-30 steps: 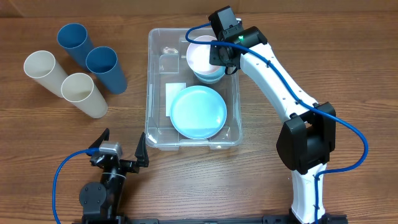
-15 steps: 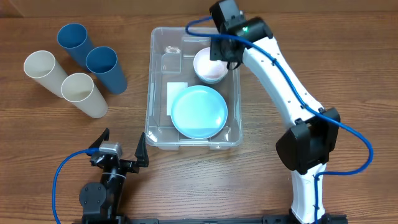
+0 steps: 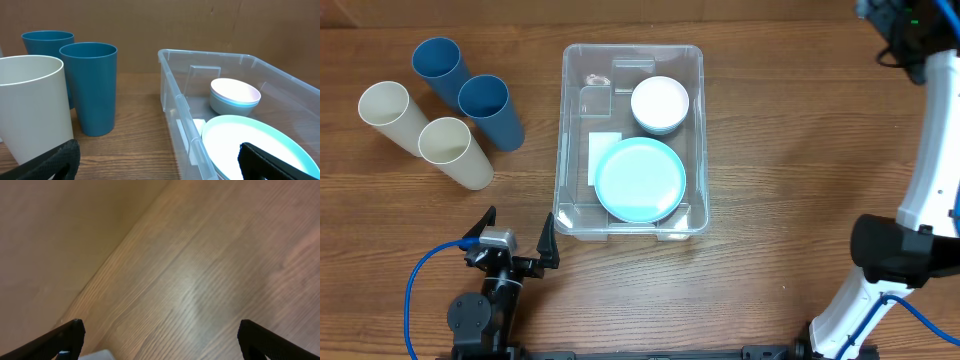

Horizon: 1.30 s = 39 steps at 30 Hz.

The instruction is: Pack container

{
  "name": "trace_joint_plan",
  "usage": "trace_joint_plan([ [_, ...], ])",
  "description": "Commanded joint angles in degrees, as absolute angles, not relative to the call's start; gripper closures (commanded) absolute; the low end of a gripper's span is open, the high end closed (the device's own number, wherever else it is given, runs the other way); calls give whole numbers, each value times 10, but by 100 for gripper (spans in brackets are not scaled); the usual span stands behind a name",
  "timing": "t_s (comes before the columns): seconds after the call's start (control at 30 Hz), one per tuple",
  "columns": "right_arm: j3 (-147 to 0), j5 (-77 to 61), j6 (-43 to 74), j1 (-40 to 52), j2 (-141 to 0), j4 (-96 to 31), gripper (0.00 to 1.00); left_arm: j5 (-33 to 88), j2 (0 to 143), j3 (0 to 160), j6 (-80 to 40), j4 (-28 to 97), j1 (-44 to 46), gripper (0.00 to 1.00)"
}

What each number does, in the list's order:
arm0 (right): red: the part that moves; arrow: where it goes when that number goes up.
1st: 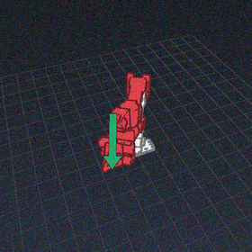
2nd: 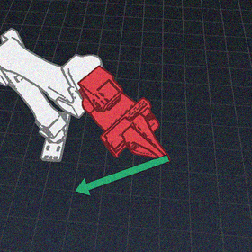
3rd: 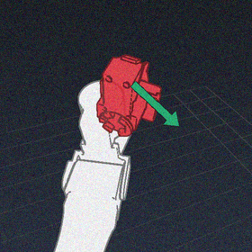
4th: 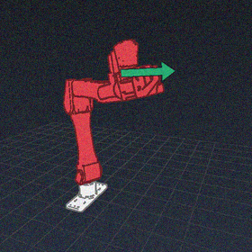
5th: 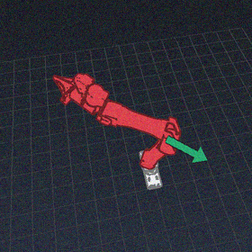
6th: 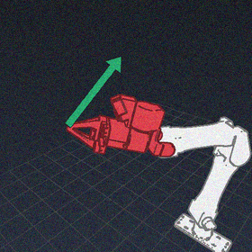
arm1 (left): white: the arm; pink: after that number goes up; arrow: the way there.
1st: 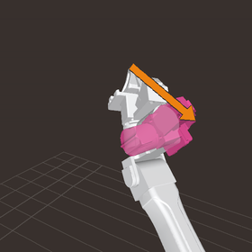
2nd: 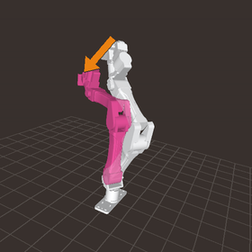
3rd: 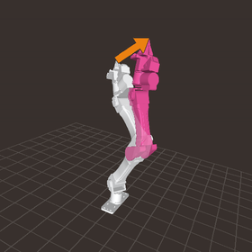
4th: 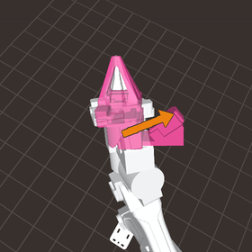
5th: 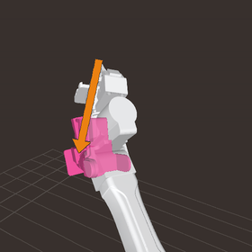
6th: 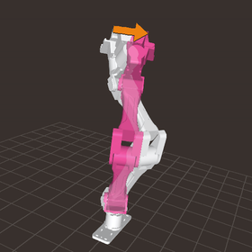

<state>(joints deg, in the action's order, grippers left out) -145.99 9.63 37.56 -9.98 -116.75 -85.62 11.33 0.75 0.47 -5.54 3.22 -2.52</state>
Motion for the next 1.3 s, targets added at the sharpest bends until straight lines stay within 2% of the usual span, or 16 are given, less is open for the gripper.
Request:
trace_joint_plan([
  [0.0,-1462,74,393,-140,-1163,-858,0,112,5,3,-46,32,-30,0],
  [0.17,-1462,74,392,-171,-1163,-858,0,88,5,3,-50,29,-30,0],
  [0.3,-1462,74,393,-171,-1163,-858,0,263,8,34,-89,39,-30,0],
  [0.47,-1462,74,393,-171,-1163,-858,0,159,118,285,-88,268,-30,0],
  [0.57,-1462,74,392,-171,-1163,-858,0,157,256,485,-67,396,-30,0],
  [0.7,-1462,74,392,-171,-1163,-858,0,157,478,799,16,684,-30,0],
  [0.8,-1462,74,393,-171,-1163,-858,0,199,609,967,-10,825,-30,0],
  [0.97,-1462,74,393,-171,-1163,-858,0,321,720,1001,-28,802,-30,0],
  [1.03,-1462,74,393,-171,-1163,-858,0,326,751,1001,-28,787,-30,0],
  [1.07,-1462,74,393,-171,-1163,-858,0,301,770,1001,-28,782,-30,0],
  [1.1,-1462,74,393,-171,-1163,-858,0,266,783,1001,-39,781,-30,6],
  [1.17,-1462,74,393,-171,-1163,-858,0,125,822,1001,-134,789,-30,9],
  [1.2,-1462,74,392,-171,-1163,-858,0,63,850,1001,-162,796,-30,8],
  [1.27,-1462,74,393,-171,-1163,-858,0,44,880,1001,-161,796,-30,2],
])
